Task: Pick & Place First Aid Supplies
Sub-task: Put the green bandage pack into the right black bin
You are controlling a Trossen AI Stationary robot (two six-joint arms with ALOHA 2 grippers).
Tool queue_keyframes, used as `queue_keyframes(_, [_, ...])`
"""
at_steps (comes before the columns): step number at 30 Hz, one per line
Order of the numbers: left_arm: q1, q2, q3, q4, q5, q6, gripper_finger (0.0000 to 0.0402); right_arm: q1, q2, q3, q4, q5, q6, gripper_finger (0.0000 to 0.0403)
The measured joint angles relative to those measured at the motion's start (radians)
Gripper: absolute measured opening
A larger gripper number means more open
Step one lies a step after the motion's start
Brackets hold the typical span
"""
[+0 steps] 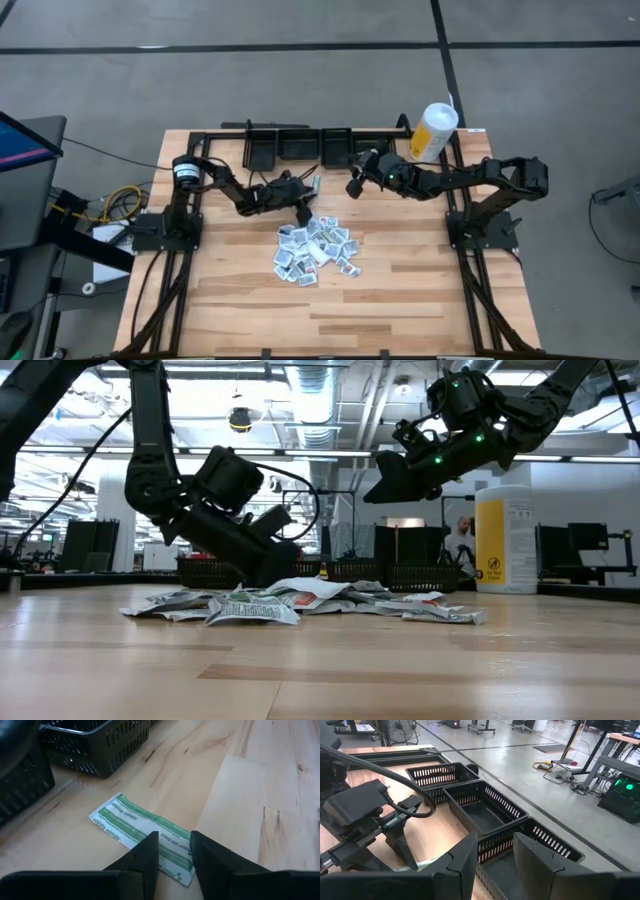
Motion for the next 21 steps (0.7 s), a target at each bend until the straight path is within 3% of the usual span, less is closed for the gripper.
queue_keyframes(6, [-0.001,0.0,-0.001,-0.033,0.004,-0.021,0.008,0.0,0.0,0.0,-0.001,0.0,0.0,0.0122])
queue_keyframes(14, [-0.002,0.002,-0.002,-0.044,0.008,-0.02,0.001,0.0,0.0,0.0,-0.005,0.0,0.0,0.0122])
queue_keyframes(21, [-0.002,0.003,-0.002,-0.044,0.008,-0.019,0.0007,0.0,0.0,0.0,-0.005,0.0,-0.001,0.0122])
